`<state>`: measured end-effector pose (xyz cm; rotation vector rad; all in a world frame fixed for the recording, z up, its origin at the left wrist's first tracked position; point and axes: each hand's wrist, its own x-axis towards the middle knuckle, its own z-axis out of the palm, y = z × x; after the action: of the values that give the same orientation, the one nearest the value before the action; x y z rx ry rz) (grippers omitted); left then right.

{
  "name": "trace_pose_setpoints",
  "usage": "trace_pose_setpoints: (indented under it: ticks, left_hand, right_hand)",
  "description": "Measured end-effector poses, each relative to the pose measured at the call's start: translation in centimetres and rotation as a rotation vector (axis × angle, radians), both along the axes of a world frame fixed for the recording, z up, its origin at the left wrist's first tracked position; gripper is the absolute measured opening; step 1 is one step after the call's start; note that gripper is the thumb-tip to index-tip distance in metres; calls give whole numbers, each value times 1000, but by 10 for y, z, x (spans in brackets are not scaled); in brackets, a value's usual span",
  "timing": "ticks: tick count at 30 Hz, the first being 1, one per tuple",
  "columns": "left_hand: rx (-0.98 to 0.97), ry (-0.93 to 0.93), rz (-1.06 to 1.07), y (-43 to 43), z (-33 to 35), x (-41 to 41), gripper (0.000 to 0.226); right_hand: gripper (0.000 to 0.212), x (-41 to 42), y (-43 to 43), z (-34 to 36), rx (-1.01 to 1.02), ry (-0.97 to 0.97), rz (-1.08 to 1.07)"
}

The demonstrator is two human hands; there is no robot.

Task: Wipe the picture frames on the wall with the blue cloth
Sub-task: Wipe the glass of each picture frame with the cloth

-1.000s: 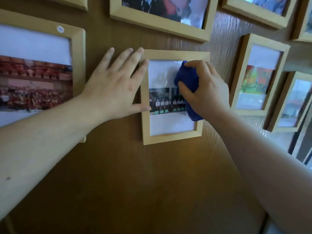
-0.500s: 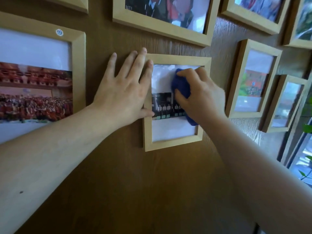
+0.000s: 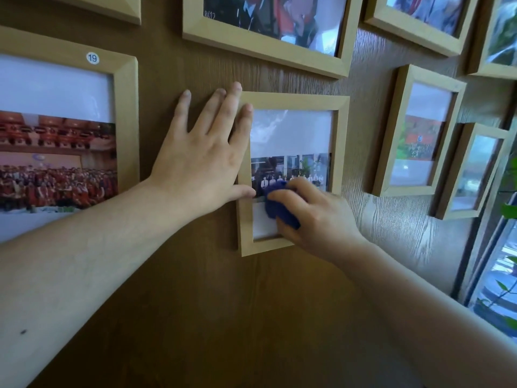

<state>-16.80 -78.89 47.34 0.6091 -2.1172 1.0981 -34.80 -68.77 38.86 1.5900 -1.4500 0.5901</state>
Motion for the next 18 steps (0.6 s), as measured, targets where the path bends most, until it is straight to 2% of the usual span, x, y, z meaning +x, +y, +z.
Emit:
trace_pose_setpoints:
  ticks: [5, 8, 11, 18]
  left_hand:
    - [19, 1, -19, 0, 0, 0, 118]
    - [17, 3, -16, -1, -1, 0, 117]
    - [20, 5, -15, -1, -1, 0, 116]
    - [23, 10, -30, -1, -1, -1, 120]
  right_hand:
    - [41, -18, 10, 50, -205, -136, -150]
    - [42, -18, 9, 76, -274, -213, -156]
    - [42, -7, 3, 62, -230, -203, -129]
    - [39, 27, 1, -25, 55, -72, 10]
